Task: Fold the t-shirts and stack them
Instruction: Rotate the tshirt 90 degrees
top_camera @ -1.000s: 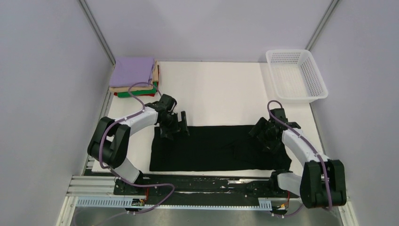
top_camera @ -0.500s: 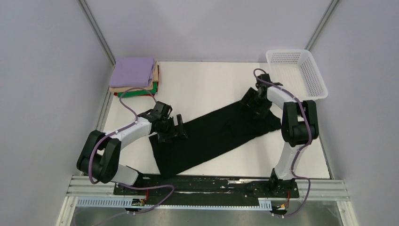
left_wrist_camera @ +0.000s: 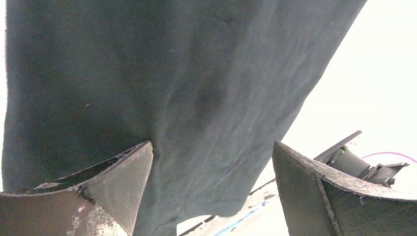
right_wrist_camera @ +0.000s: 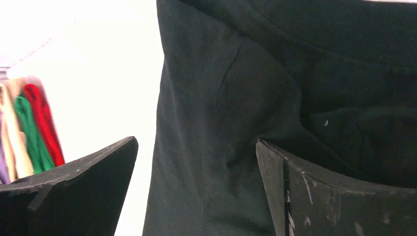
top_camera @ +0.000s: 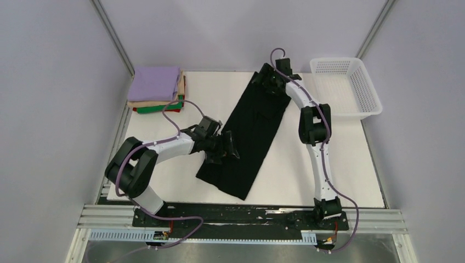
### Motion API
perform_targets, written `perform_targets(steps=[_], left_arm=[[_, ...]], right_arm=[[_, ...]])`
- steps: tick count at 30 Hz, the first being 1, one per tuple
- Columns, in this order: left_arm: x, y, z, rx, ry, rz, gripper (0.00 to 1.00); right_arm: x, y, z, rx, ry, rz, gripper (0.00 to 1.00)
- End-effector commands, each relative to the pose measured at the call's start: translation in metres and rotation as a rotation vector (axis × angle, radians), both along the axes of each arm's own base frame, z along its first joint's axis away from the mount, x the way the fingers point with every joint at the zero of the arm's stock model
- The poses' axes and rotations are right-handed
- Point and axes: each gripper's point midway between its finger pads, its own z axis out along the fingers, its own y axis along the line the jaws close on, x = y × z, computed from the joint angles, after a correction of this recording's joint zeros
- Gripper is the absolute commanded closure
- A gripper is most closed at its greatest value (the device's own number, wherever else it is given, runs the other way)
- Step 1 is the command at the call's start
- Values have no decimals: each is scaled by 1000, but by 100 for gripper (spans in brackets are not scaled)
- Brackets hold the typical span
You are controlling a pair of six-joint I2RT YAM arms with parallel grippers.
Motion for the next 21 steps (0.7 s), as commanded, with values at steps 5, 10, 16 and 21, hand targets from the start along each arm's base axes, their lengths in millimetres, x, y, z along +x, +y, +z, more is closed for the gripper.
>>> perform_targets(steps=[5, 10, 16, 21], left_arm=[[-27, -43, -33, 106, 84, -151, 0], [-29, -43, -15, 146, 20, -185, 0], [-20, -9, 22, 236, -127, -116, 0], [-32, 37, 37, 328, -173, -69, 0]], right_arm=[[37, 71, -12, 175, -177, 57, 0], [40, 81, 51, 172, -309, 148, 0], [8, 53, 135, -6, -437, 169, 0], [-55, 19, 158, -116, -411, 135, 0]])
